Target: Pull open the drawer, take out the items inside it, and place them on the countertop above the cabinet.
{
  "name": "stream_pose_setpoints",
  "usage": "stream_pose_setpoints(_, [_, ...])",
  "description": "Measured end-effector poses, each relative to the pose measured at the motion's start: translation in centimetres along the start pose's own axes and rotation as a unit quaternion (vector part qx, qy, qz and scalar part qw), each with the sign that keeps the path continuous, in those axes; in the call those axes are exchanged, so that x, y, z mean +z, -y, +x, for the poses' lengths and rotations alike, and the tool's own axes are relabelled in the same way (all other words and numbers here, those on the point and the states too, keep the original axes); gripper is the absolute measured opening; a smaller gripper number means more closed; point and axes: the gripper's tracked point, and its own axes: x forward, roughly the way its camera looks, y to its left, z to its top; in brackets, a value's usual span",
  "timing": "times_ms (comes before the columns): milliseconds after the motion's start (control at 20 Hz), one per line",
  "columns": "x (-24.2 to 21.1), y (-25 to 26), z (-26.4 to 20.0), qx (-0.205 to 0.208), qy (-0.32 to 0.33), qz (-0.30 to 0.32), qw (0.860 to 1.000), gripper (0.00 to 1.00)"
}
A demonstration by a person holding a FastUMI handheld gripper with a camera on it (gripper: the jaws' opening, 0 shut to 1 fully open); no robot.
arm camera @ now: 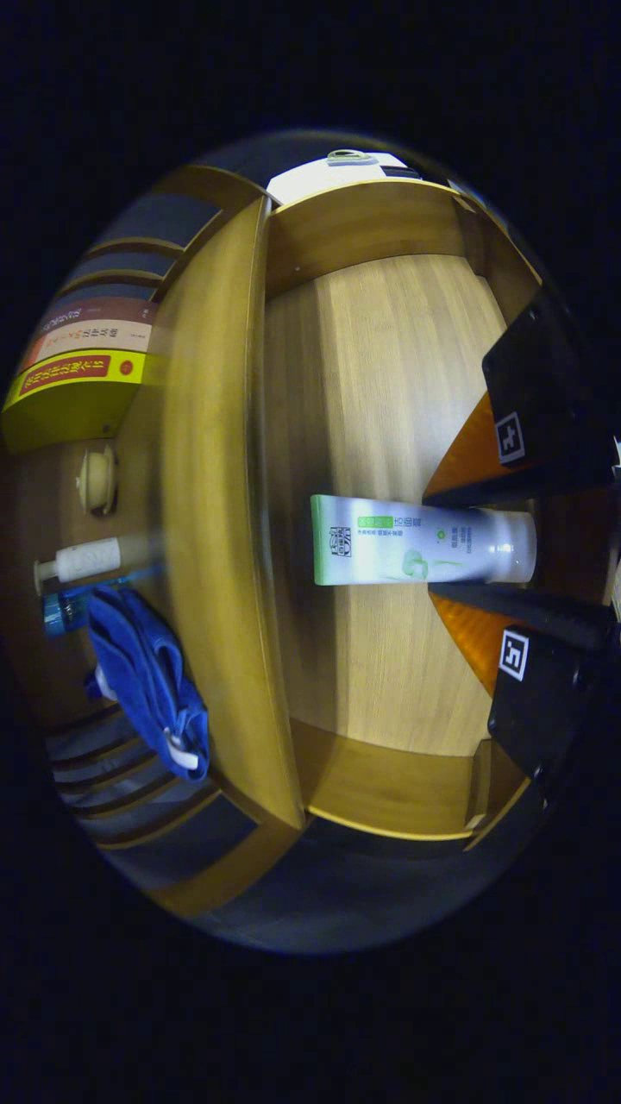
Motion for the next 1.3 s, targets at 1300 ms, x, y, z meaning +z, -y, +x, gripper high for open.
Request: stream_pose_setpoints(1300, [16.7, 1.8, -1.5, 0.003, 0.104, 0.011, 0.994, 0.56])
